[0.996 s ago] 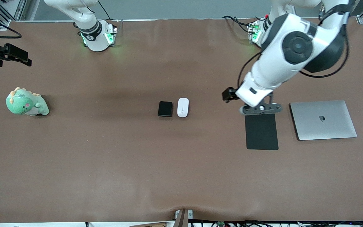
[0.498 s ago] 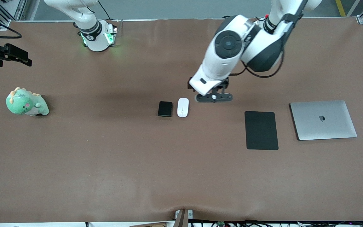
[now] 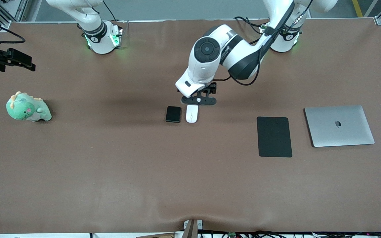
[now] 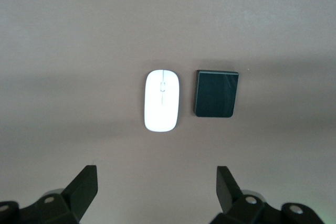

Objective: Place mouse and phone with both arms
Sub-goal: 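Move the left gripper over the white mouse, then lower and close the left gripper on the mouse while the right gripper advances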

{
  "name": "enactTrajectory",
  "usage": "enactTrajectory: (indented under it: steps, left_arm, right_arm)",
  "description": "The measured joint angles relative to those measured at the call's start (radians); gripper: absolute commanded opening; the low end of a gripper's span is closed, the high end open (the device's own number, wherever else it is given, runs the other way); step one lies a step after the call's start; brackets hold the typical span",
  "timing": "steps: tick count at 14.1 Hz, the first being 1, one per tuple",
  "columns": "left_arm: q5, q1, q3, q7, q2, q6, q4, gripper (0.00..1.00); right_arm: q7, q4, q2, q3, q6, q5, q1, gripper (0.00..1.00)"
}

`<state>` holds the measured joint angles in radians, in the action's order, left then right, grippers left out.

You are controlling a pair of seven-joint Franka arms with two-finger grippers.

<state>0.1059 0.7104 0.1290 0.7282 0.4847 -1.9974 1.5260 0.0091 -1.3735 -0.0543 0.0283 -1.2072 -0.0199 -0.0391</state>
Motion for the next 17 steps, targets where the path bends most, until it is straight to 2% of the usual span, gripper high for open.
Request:
enactTrajectory:
  steps: [5, 11, 17]
  left_arm:
    - [-0.048, 0.027, -0.001, 0.012, 0.105, -0.107, 0.000, 1.00]
    - [-0.168, 0.052, -0.001, 0.128, 0.195, -0.190, -0.001, 1.00]
    - [-0.208, 0.062, -0.004, 0.150, 0.253, -0.258, -0.002, 1.00]
  right_arm:
    - [0.000, -0.001, -0.031, -0.001, 0.003, 0.000, -0.008, 1.00]
    - [0.000, -0.004, -0.087, -0.003, 0.007, -0.003, -0.010, 1.00]
    - [0.000, -0.059, -0.102, -0.005, -0.044, -0.059, -0.033, 1.00]
